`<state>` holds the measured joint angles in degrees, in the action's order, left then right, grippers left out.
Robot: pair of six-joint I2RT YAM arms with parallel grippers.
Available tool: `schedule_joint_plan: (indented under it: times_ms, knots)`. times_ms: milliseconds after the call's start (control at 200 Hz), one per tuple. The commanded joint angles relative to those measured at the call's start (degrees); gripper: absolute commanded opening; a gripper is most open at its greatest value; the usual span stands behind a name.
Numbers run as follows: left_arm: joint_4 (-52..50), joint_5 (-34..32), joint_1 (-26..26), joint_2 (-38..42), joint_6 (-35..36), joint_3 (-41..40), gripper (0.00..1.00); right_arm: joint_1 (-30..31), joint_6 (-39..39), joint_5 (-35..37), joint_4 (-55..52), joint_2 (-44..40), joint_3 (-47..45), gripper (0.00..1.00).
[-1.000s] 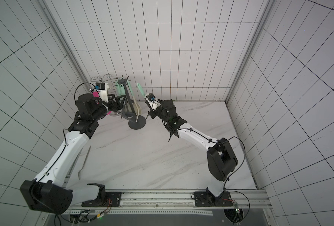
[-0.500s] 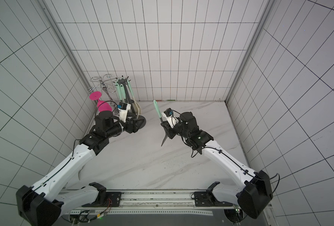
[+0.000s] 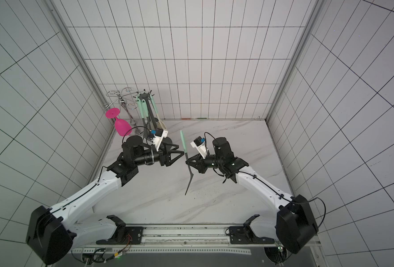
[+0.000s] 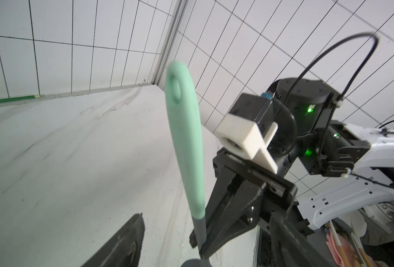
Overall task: Take the spatula off the kitchen utensil rack
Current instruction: Place the spatula at the center of the board.
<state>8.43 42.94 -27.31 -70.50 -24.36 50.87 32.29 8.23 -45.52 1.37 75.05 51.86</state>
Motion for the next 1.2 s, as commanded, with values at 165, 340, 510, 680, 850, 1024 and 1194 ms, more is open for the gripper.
schedule_joint_plan:
  times_ms: [165, 340, 510, 680, 850, 1024, 1194]
  knots:
    - [17.9, 9.7, -0.8, -8.9, -15.8, -1.9, 0.54, 0.8, 8.3, -3.4, 18.1, 2.1, -3.9, 0.0]
    - [9.9, 2.8, -3.1, -4.4, -11.9, -2.8, 0.0, 1.4, 6.1, -1.7, 13.7, 2.0, -3.6, 0.0]
    - [-4.8, -12.2, -3.9, 1.3, -7.3, -1.8, 0.0, 2.3, 6.8, 6.0, 10.1, 0.0, -4.1, 0.34]
    - [-18.0, -38.6, -4.1, 6.5, -9.5, -1.2, 0.0, 5.3, 8.4, 29.0, 1.8, -6.0, -5.8, 0.56]
    - [-20.6, -49.6, -4.4, 8.8, -13.5, -2.5, 0.0, 10.8, 14.3, 44.4, -6.7, -7.3, -4.2, 0.57]
    - [-18.3, -52.9, -4.4, 9.8, -15.5, -4.4, 0.0, 18.7, 19.2, 46.7, -4.1, -2.4, -1.9, 0.55]
    - [-19.4, -54.0, -4.4, 10.3, -15.0, -4.5, 0.0, 23.2, 21.3, 44.7, 0.5, 4.3, -0.3, 0.57]
